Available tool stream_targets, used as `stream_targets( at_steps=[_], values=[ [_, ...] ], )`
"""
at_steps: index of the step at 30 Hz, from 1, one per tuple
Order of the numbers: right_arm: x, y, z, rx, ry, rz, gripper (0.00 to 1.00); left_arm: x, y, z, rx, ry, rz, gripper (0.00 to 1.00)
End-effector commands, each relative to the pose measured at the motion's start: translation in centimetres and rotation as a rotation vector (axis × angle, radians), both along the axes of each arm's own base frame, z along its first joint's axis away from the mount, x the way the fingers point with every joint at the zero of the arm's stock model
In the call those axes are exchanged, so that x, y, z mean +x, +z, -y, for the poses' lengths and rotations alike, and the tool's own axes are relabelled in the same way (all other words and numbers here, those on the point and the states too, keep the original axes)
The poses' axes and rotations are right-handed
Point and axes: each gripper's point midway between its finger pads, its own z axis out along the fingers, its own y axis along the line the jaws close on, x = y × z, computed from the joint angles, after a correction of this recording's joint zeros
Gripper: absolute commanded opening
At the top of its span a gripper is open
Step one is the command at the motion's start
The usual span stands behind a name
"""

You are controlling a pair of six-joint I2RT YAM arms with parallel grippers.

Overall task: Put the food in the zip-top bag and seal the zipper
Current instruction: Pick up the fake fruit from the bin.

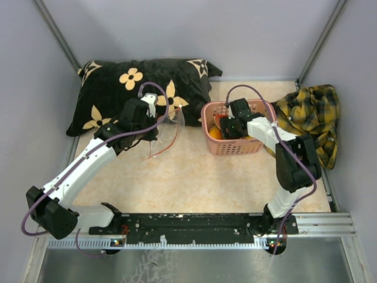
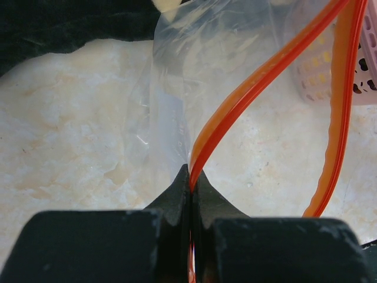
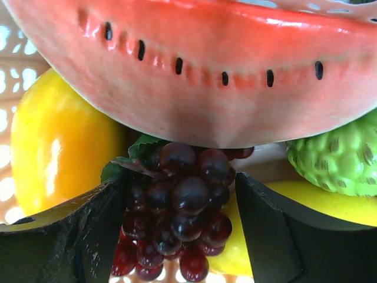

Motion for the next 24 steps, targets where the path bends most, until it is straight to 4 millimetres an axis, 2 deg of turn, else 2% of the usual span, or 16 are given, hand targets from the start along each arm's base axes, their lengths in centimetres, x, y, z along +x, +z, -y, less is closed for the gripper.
stream_targets(
  at_steps=[1,7,12,17,19,24],
  values=[
    [1.0,-1.2,0.0,0.019,-0.033,0.017,0.73,0.3,1.2,-0.2,-0.008,-0.002,0.043,0.00],
    [1.4,-2.5,0.5,0.000,-0.051,0.014,0.68,0.2,1.1,-0.2,-0.008,-0.004,0.042,0.00],
    [1.3,-1.7,0.7,-0.001,-0.048,0.022,0.47,0.2,0.9,0.0,-0.010,-0.014,0.035,0.00],
    [1.3,1.2,0.7,0.018,-0.043,0.078,0.26,0.2,1.0,0.1,-0.011,-0.018,0.035,0.00],
    [1.2,3.1,0.8,0.029,-0.045,0.122,0.23,0.2,1.0,0.0,-0.010,-0.018,0.036,0.00],
    [0.8,5.9,1.3,0.031,-0.052,0.196,0.17,0.1,0.9,0.1,-0.008,-0.021,0.032,0.00]
  ],
)
